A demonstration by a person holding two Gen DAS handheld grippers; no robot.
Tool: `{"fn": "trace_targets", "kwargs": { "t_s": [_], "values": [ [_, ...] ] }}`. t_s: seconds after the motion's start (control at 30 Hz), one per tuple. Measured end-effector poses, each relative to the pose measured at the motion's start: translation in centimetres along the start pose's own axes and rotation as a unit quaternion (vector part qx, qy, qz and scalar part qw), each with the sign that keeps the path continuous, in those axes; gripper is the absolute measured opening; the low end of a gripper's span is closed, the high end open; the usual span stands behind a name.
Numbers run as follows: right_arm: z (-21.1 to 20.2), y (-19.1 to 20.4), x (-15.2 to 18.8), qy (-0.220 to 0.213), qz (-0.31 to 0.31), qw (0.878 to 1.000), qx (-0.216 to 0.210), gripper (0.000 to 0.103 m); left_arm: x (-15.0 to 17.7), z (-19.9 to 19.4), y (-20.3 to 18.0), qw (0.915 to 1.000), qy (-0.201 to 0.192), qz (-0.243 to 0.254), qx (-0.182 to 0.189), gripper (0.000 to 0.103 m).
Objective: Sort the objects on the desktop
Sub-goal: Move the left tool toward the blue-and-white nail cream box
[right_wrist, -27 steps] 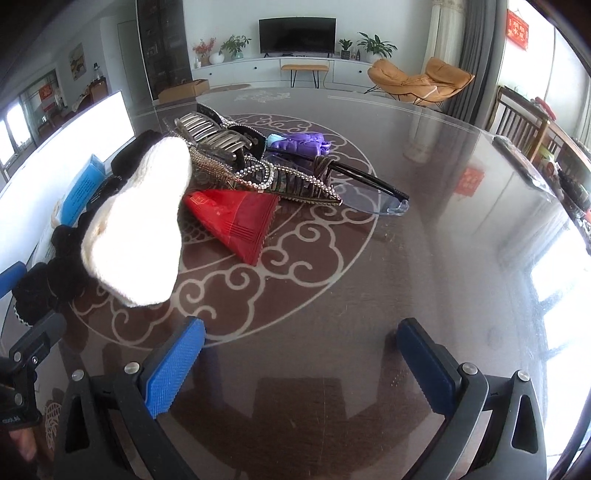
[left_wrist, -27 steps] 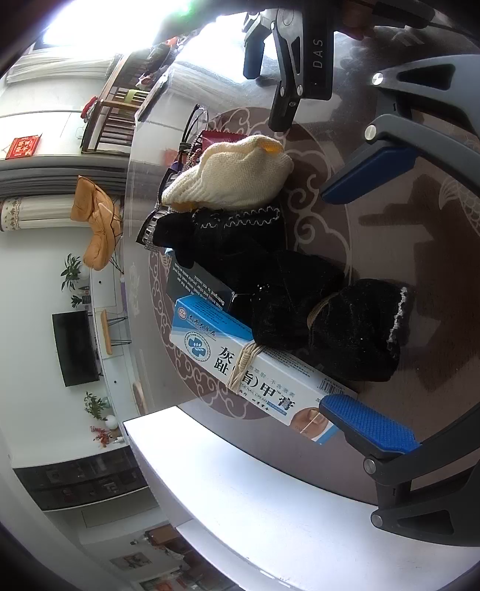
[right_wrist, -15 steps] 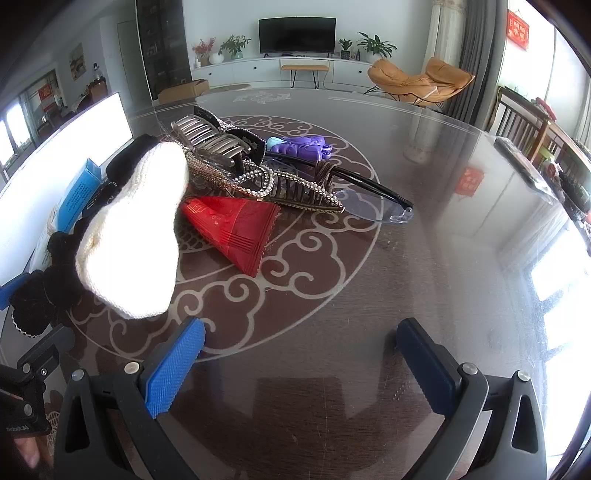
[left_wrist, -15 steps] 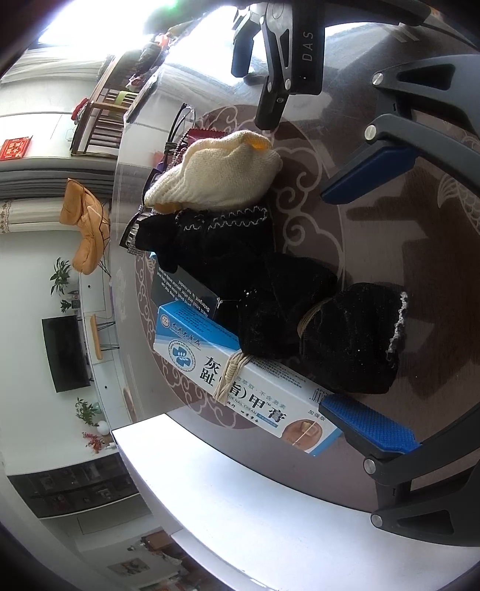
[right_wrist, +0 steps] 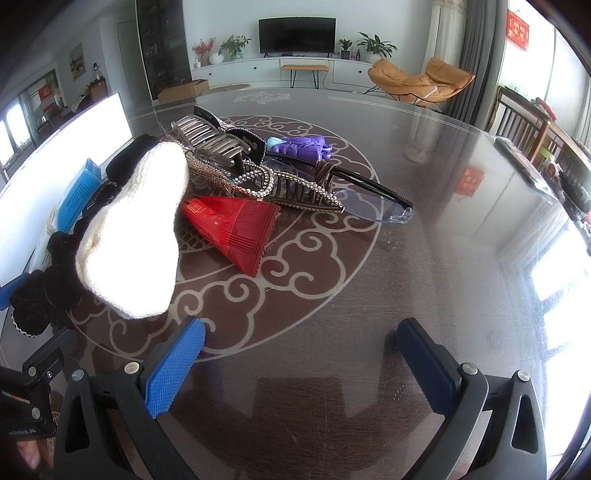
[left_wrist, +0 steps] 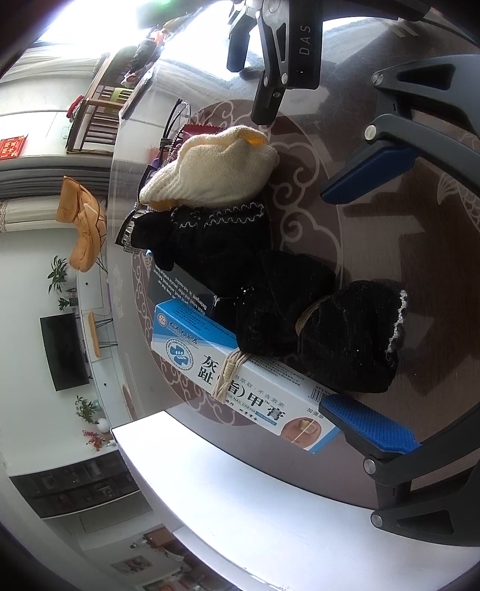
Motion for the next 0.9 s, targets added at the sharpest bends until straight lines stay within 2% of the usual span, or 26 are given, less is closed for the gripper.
{"fn": "trace_targets", "kwargs": {
  "t_s": [0.9],
  "values": [
    [0.0, -0.01, 0.02, 0.0, 0.0, 1.0, 0.0, 0.103, -0.2, -0.02, 0.33, 0.9999, 0.002, -0.006, 0.008, 0.103]
  ]
}}
Point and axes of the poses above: each gripper's, at about its wrist camera, not at the fingertips, and z roughly the way its jaws point, y to its left, x to its underside, the point moved 3 cm from there along z, roughly the way its jaws point, and after that the axes turned 8 degrees about -z, right-handed, at the moved point
